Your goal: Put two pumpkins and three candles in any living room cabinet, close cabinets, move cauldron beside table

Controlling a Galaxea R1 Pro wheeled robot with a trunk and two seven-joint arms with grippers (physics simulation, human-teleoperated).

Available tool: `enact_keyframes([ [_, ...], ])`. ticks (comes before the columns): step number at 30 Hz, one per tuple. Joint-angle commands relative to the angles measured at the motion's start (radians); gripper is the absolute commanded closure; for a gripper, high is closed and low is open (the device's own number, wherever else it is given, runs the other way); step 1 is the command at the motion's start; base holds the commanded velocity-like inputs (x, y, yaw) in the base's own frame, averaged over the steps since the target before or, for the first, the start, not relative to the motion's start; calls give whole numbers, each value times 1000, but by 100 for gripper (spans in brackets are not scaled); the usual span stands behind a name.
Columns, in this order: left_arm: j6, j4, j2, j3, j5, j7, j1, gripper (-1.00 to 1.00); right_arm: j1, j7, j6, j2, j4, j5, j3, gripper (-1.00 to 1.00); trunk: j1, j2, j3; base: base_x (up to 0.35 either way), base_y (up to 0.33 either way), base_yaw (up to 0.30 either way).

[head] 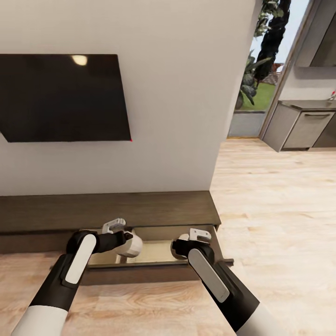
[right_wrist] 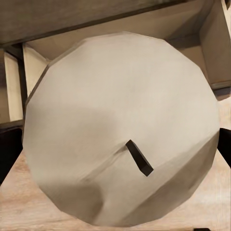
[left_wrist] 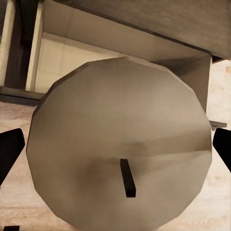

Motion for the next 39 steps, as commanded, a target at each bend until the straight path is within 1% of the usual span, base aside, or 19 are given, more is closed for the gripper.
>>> enact_keyframes([
  [1,1,-1,1,-2,15,10,-1,100,-1,-9,3,0,-1,-5,1,100,1,-1,-1,247,16,0],
  [10,0,3,-4,-5,15,10,-1,100,-1,-9,2,0,0,-5,1,100,1,-1,-1,245,3,0],
  [16,-3,16,-5,-14,12,11,-1,100,-1,-11,2,0,2,-5,1,100,1,-1,-1,223,-44,0],
  [18,-5,25,-6,-26,6,15,-1,100,-1,-19,2,0,31,-1,3,100,1,-1,-1,127,-251,0],
  [20,-7,30,-7,-49,3,40,-1,100,-1,-25,2,0,86,4,4,100,1,-1,-1,89,-294,0],
  [21,-8,33,-9,-61,4,77,-1,100,-1,-28,1,1,116,6,5,100,1,-1,-1,45,-162,0],
  [23,-10,35,-27,-75,4,137,-1,100,-1,-29,-1,3,149,6,9,100,1,-1,-1,24,-85,0],
  [24,-11,35,-48,-82,2,182,-1,100,-1,-30,-2,5,173,6,18,100,1,-1,-1,9,-34,0],
  [25,-11,36,-63,-88,1,210,-1,100,-1,-29,-3,9,189,6,25,100,1,-1,-1,6,-22,0],
  [26,-12,36,-83,-101,-2,249,-1,100,-2,-29,-1,25,210,5,33,100,1,-1,-1,3,-11,0],
  [27,-13,36,-91,-113,-3,270,-1,100,-3,-29,0,38,219,6,37,100,1,-1,-1,2,-7,0],
  [28,-14,36,-99,-127,-5,292,-1,100,-6,-28,2,61,228,6,39,100,1,-1,-1,1,-4,0],
  [30,-14,36,-105,-137,-5,308,-1,100,-17,-28,2,85,234,7,42,100,1,-1,-1,0,-2,0],
  [31,-14,36,-106,-139,-5,312,-1,100,-23,-27,2,93,235,8,44,100,1,-1,-1,0,0,0],
  [34,-15,36,-108,-142,-4,315,-1,100,-51,-27,2,101,237,8,49,100,1,-1,-1,0,0,0],
  [39,-15,36,-110,-143,-3,315,-1,100,-95,-25,-10,117,245,7,98,100,1,-1,-1,0,0,0],
])
